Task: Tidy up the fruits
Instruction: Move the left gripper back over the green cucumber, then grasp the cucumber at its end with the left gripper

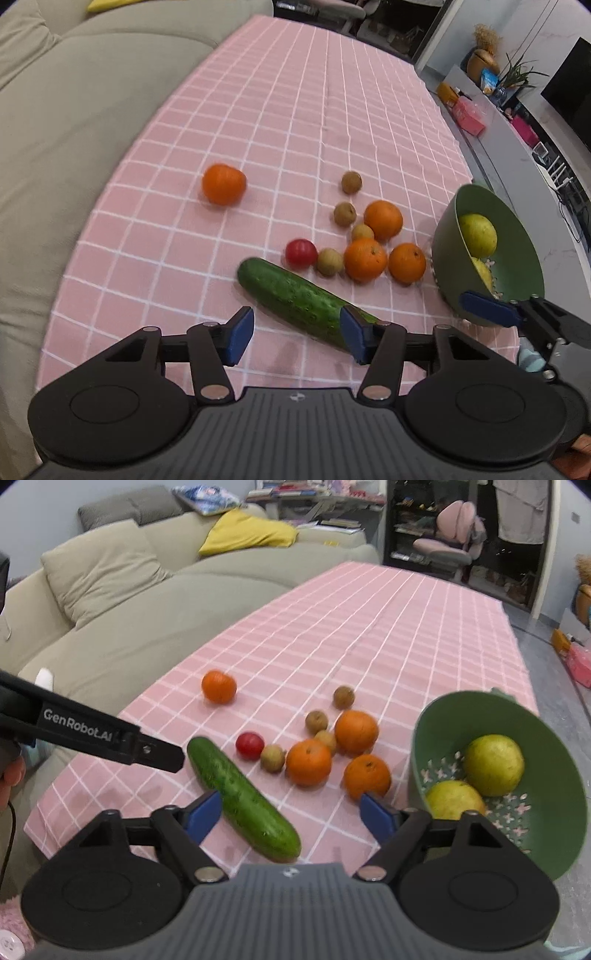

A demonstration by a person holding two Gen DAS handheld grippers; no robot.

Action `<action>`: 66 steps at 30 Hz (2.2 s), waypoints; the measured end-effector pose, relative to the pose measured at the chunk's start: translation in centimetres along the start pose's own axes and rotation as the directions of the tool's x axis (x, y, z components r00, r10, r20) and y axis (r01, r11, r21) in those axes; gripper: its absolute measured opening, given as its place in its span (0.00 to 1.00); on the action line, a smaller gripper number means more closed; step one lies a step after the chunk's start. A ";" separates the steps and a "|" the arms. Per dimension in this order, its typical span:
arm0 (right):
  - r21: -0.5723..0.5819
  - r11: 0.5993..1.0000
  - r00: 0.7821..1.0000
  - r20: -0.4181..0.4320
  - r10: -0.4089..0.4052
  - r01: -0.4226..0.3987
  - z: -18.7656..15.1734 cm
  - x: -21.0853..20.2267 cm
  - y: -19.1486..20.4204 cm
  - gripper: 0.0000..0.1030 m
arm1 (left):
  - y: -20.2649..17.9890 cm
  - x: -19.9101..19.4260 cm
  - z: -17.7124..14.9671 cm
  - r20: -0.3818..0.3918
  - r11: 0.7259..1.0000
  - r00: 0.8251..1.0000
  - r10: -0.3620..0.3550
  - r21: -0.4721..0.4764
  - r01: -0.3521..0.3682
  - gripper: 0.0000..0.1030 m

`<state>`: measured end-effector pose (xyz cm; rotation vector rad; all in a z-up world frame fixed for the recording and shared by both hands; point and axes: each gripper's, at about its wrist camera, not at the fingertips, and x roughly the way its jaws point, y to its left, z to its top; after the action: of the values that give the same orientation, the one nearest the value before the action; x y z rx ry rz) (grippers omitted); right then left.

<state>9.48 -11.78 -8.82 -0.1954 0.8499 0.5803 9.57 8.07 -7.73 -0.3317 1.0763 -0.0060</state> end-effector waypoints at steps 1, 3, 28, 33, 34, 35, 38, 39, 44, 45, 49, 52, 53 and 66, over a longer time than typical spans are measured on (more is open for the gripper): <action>-0.007 1.000 1.000 -0.009 -0.006 0.006 -0.2 0.3 0.0 0.73 | -0.1 0.3 -0.2 -0.008 1.000 1.000 -0.009 -0.012 0.009 0.61; -0.026 0.999 0.999 -0.033 -0.035 0.034 -0.5 1.0 -0.1 0.63 | -0.4 1.2 -0.5 -0.021 0.999 1.000 -0.020 -0.042 0.019 0.61; -0.151 0.982 0.986 -0.101 -0.132 0.116 -1.9 4.8 -1.0 0.41 | -2.1 7.4 -0.4 -0.127 0.954 0.992 0.000 -0.297 -0.038 0.72; -0.125 0.988 0.987 -0.115 -0.110 0.095 -1.9 4.6 -1.0 0.41 | -2.0 7.1 -0.2 -0.148 0.958 0.989 -0.007 -0.283 -0.035 0.58; -0.122 0.989 0.987 -0.123 -0.099 0.084 -1.9 4.5 -0.9 0.41 | -2.1 6.9 -0.1 -0.153 0.964 0.988 0.003 -0.264 -0.044 0.56; -0.120 0.991 0.989 -0.127 -0.082 0.067 -1.9 4.4 -0.7 0.41 | -2.2 6.7 0.0 -0.160 0.970 0.987 0.017 -0.237 -0.055 0.51; -0.129 0.992 0.991 -0.133 -0.011 -0.006 -1.7 3.9 0.4 0.41 | -2.1 6.0 0.1 -0.183 0.978 0.982 0.045 -0.191 -0.080 0.40; -0.141 0.989 0.991 -0.134 0.013 -0.032 -1.6 3.7 1.0 0.41 | -1.8 5.8 0.1 -0.187 0.979 0.981 0.047 -0.187 -0.083 0.38; -0.137 0.982 0.986 -0.124 0.111 -0.128 -1.3 3.3 2.5 0.48 | -1.5 5.0 0.0 -0.182 0.985 0.982 0.056 -0.152 -0.084 0.37; -0.128 0.983 0.985 -0.125 0.119 -0.134 -1.3 3.3 2.5 0.48 | -1.5 5.1 -0.1 -0.176 0.985 0.983 0.057 -0.152 -0.085 0.41; -0.173 0.981 0.992 -0.105 0.073 -0.090 -1.4 2.9 2.9 0.48 | -1.2 5.9 -0.4 -0.164 0.977 0.986 0.043 -0.199 -0.075 0.52; -0.160 0.985 0.994 -0.095 0.052 -0.067 -1.4 2.5 2.4 0.48 | -1.0 6.8 -0.5 -0.167 0.969 0.986 0.029 -0.236 -0.069 0.54; -0.157 0.986 0.995 -0.094 0.040 -0.055 -1.5 2.3 2.1 0.48 | -1.1 7.1 -0.5 -0.170 0.969 0.985 0.037 -0.235 -0.077 0.57; -0.141 0.990 0.995 -0.098 -0.030 0.016 -1.4 2.4 0.7 0.50 | -2.7 5.7 -0.2 -0.157 0.973 0.962 0.224 0.088 -0.212 0.43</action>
<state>9.40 -10.75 -11.46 -0.3643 0.9034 0.6129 12.53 4.52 -11.98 -0.1492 1.2706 0.1274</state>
